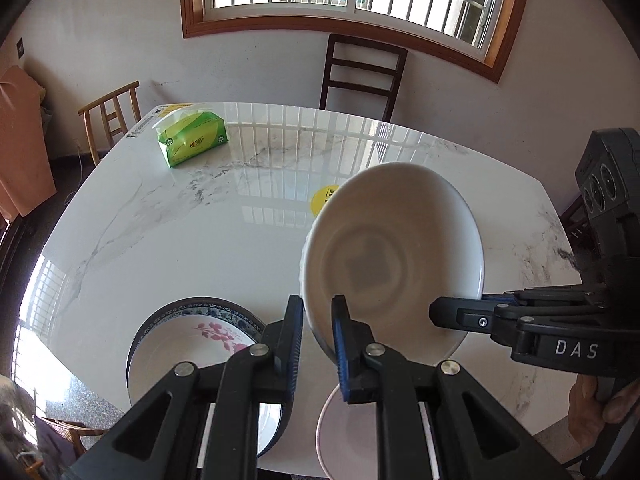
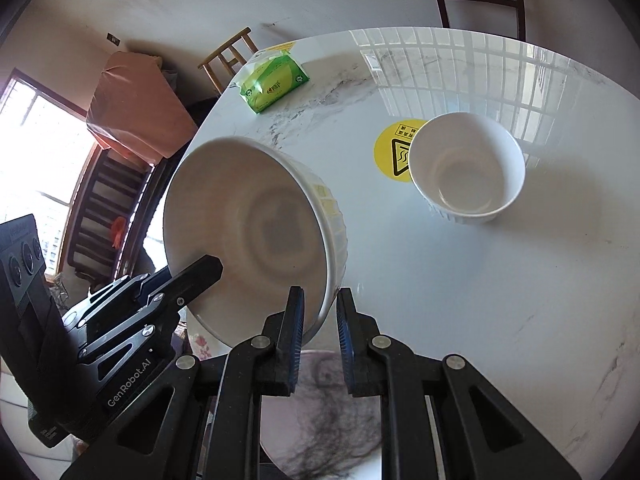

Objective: Organize plates and bowls
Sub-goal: 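Carry the white bowl over the pink bowl with both grippers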

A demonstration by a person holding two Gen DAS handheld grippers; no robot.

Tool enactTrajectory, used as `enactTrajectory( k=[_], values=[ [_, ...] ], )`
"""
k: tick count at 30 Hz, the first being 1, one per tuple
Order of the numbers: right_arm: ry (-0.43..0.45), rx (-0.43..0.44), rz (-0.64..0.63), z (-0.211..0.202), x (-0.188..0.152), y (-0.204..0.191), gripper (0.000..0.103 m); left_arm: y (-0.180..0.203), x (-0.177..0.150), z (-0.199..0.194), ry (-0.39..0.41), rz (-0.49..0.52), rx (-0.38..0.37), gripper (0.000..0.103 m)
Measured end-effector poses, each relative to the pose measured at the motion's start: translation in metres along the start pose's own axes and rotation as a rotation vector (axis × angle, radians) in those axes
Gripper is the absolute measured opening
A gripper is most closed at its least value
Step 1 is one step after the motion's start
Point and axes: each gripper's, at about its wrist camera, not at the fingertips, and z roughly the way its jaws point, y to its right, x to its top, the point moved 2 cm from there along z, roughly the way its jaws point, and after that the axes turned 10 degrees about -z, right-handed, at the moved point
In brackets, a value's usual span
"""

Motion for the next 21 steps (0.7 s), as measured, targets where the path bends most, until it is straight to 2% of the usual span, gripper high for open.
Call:
enactTrajectory(
  k=[11, 21],
  values=[
    [0.003, 0.004, 0.004, -0.029, -0.070, -0.005, 0.016, 0.028, -0.060, -0.031, 0.013, 0.082, -0.024, 0.016],
    [-0.025, 0.001, 0.031, -0.024, -0.111, -0.001, 0.016, 0.029, -0.096, -0.024, -0.038, 0.100, -0.033, 0.016]
  ],
)
